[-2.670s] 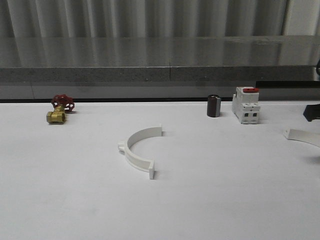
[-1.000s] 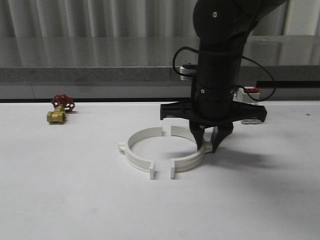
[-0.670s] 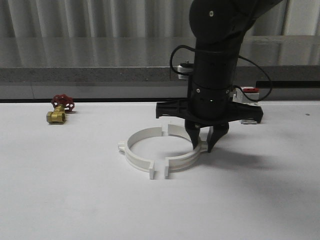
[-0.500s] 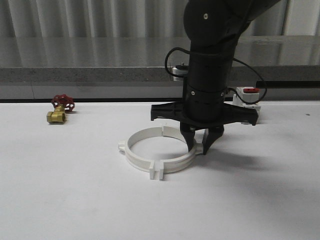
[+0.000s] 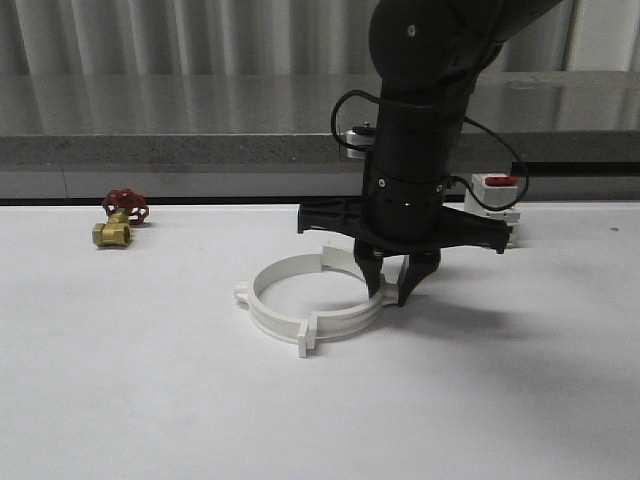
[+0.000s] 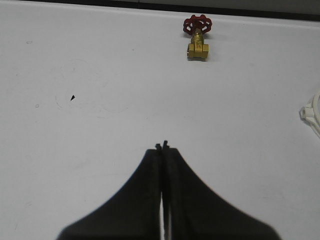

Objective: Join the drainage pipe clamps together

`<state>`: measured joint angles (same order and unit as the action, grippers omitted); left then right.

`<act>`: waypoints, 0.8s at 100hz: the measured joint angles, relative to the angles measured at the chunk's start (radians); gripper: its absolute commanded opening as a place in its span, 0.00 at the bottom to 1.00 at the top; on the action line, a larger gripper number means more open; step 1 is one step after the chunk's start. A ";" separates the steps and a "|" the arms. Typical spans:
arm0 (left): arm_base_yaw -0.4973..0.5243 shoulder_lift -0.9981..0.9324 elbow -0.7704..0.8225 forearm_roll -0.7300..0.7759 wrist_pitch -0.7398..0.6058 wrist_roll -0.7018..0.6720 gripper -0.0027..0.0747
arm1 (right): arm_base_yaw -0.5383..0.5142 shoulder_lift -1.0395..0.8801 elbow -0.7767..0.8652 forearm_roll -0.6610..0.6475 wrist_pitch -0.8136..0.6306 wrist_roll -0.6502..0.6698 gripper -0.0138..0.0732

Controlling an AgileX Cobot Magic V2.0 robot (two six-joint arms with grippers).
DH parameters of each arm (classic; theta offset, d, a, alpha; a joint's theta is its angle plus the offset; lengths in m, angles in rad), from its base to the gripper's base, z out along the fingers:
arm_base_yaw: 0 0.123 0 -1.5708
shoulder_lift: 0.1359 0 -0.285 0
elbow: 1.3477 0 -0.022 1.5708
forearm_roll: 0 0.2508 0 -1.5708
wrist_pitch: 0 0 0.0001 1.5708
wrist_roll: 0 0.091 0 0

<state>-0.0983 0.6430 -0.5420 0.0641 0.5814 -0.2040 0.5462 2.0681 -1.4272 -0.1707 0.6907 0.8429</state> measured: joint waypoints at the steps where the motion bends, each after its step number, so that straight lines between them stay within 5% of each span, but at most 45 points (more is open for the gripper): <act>1: 0.000 0.000 0.000 0.000 0.000 0.000 0.01 | 0.000 0.000 0.000 0.000 0.000 0.000 0.33; 32: 0.000 0.000 0.000 0.000 0.000 0.000 0.01 | 0.000 0.000 -0.002 0.015 -0.012 -0.011 0.70; 80: 0.000 0.000 0.000 0.000 0.000 0.001 0.01 | -0.010 -0.106 0.001 -0.038 0.042 -0.089 0.71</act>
<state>-0.0983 0.6430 -0.5420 0.0641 0.5814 -0.2033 0.5363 1.9620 -1.4267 -0.2087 0.7330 0.7542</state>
